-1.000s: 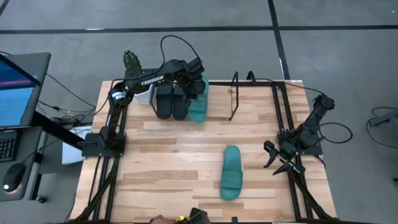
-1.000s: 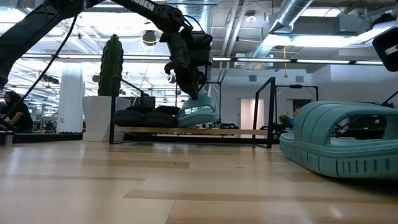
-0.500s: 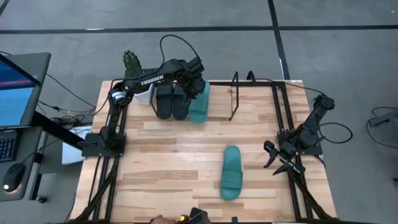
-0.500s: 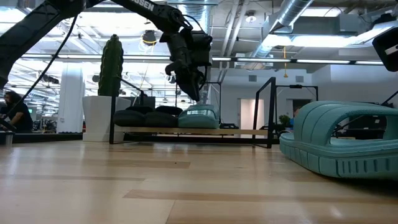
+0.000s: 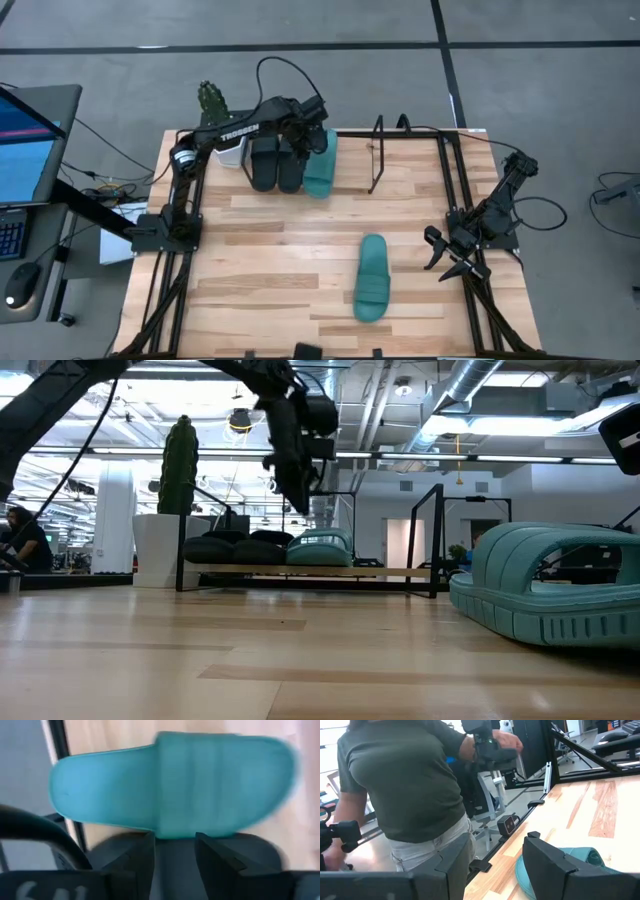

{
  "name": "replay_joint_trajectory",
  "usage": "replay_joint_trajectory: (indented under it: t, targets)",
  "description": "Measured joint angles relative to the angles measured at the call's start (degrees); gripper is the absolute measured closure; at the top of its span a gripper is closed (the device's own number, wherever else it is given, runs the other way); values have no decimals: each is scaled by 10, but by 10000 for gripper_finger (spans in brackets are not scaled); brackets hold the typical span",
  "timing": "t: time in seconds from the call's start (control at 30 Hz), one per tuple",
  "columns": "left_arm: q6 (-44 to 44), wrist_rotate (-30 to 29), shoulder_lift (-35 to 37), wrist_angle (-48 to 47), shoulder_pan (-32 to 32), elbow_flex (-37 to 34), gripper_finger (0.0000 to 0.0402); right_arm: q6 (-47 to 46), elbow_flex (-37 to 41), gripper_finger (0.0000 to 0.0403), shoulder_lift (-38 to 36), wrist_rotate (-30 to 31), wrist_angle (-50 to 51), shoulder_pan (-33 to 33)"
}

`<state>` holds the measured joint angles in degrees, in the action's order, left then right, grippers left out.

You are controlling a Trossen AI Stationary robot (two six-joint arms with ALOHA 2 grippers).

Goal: Pick and place slides into the shelf
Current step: Put the green slide on the shelf

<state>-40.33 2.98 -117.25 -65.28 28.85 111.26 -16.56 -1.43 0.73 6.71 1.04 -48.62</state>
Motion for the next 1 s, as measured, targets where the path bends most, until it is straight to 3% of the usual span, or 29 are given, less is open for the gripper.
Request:
replay_joint_trajectory:
  t: [0.17, 0.4, 0.53, 0.6, 0.73, 0.83, 1.0]
  targets:
    - [69, 52, 41, -61, -33, 0, 273, 0, 0, 234, 0, 0, 0, 0]
    - [221, 243, 99, -118, -91, 0, 273, 3, 0, 234, 0, 7, -1, 0]
    - [269, 326, 122, -85, -141, 0, 273, 15, 0, 234, 0, 59, -8, 0]
    - [280, 341, 129, -34, -174, 0, 273, 15, 0, 234, 0, 95, -15, 0]
    - [354, 276, 146, 106, -225, 0, 273, 15, 1, 234, 0, 163, -65, 0]
    - [409, 162, 168, 170, -252, 0, 273, 15, 1, 234, 0, 180, -116, 0]
    - [471, -44, 208, 176, -312, 0, 273, 52, 1, 234, 0, 191, -216, 3]
